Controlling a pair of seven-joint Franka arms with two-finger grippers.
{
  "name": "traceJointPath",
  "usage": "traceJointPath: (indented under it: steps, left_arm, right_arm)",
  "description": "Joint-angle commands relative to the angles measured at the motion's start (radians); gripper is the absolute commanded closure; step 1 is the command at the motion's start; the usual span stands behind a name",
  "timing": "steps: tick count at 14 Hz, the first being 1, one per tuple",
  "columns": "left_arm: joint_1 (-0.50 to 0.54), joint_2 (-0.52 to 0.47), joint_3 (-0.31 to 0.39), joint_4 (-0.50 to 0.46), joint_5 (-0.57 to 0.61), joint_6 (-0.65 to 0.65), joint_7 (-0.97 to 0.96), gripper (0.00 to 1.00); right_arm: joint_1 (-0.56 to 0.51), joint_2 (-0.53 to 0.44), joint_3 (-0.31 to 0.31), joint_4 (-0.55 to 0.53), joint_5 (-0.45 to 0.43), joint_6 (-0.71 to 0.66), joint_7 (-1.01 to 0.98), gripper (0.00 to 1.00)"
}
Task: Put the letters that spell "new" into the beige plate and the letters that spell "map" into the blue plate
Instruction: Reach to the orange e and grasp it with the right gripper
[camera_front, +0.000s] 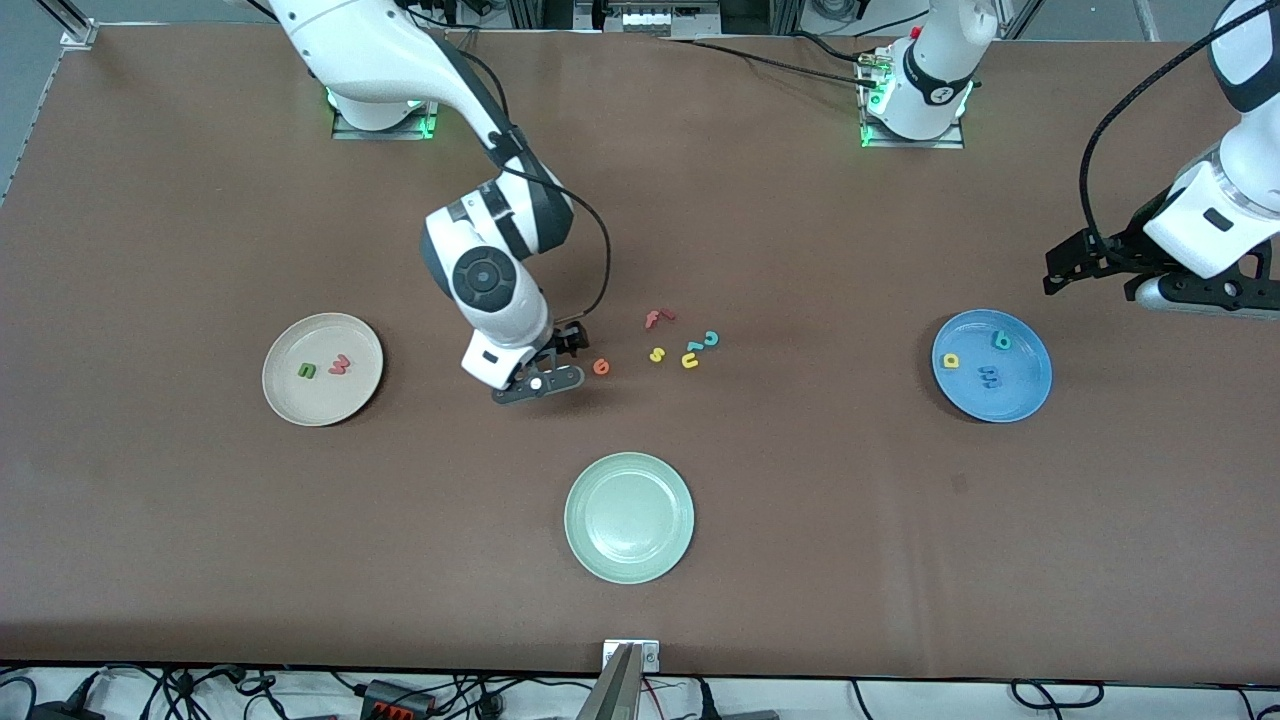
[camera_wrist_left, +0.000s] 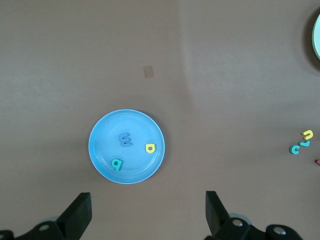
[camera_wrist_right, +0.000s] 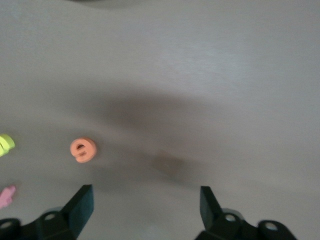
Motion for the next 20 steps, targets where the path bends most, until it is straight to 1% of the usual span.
traceJointPath:
  steps: [1,4,7,11,14,15,17,18,20]
  left_arm:
    - [0.04,-0.027,-0.038,-0.034,-0.016,0.009,0.035,0.0]
    - [0.04,-0.023,-0.038,-0.029,-0.016,0.006,0.035,0.0]
    - [0.04,-0.021,-0.038,-0.026,-0.016,-0.019,0.035,0.0]
    - [0.04,-0.021,-0.037,-0.026,-0.016,-0.039,0.035,0.0]
    - [0.038,-0.023,-0.04,-0.023,-0.016,-0.043,0.035,0.0]
    - [0.038,-0.023,-0.04,-0.023,-0.016,-0.046,0.035,0.0]
    - [0.037,-0.023,-0.048,-0.022,-0.016,-0.048,0.035,0.0]
    - [0.038,-0.023,-0.051,-0.022,-0.016,-0.048,0.035,0.0]
    - [0.038,-0.023,-0.051,-0.022,-0.016,-0.048,0.035,0.0]
  right_arm:
    - [0.034,0.078,-0.01,0.072,0.01,0.048,0.02,0.2]
    - [0.077,0.121,-0.012,0.121,0.01,0.047,0.044,0.34]
    - [0.098,0.133,-0.012,0.127,0.004,0.045,0.082,0.34]
    - [0.1,0.165,-0.012,0.172,0.004,0.045,0.086,0.35]
    - [0.098,0.175,-0.015,0.175,0.001,0.048,0.084,0.37]
    - [0.098,0.175,-0.015,0.175,-0.002,0.05,0.084,0.4]
    - [0.098,0.176,-0.015,0.175,-0.002,0.05,0.084,0.41]
    - [0.098,0.176,-0.015,0.175,-0.002,0.05,0.084,0.46]
    - [0.098,0.176,-0.015,0.175,-0.002,0.05,0.082,0.58]
